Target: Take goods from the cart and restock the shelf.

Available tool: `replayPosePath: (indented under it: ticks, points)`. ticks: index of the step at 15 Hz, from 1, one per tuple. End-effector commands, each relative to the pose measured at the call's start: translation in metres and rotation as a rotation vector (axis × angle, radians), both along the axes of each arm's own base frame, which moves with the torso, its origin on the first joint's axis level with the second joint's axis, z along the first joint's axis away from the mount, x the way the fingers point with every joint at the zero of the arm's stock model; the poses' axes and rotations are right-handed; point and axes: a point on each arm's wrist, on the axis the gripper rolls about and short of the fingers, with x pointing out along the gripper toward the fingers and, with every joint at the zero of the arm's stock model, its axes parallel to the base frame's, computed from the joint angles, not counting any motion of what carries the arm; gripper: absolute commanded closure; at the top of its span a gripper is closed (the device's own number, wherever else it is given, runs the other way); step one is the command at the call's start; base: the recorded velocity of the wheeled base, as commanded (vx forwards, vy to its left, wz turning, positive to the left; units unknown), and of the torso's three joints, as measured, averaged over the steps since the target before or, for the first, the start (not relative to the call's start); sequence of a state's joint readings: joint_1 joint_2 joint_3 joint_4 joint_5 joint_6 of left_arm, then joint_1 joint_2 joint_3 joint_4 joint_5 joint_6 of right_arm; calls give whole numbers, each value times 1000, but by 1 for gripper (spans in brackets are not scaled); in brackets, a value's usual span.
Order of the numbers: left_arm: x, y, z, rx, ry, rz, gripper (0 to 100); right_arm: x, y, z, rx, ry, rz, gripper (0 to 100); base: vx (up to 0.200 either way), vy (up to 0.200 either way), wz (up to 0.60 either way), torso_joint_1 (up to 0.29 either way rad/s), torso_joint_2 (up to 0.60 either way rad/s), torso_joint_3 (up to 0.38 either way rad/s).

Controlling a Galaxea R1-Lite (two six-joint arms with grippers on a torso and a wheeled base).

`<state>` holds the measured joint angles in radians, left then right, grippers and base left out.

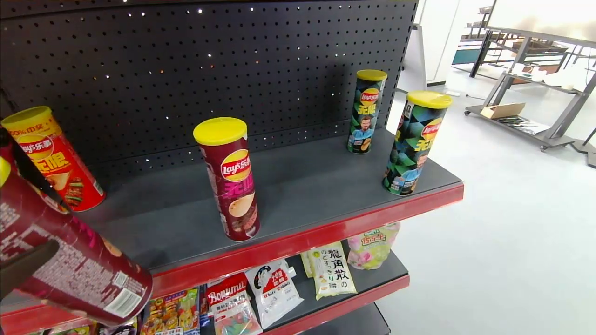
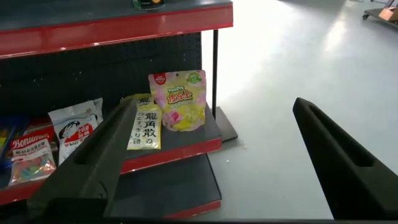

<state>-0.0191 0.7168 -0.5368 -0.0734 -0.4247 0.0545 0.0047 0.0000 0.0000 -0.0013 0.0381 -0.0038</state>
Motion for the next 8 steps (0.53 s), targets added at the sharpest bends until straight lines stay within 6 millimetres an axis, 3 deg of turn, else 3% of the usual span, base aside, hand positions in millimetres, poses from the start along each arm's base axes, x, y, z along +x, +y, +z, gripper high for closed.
replayPosePath:
  ticks: [1,6,8]
  points:
    - [45,0,14,11,70,43,100,0,0,0,-1,1,2,0,0,0,0,0,0,0]
    - [105,-2,19,43,120,29,100,0,0,0,-1,1,0,0,0,0,0,0,0,0]
    - [139,-7,16,66,84,3,100,0,0,0,-1,1,0,0,0,0,0,0,0,0]
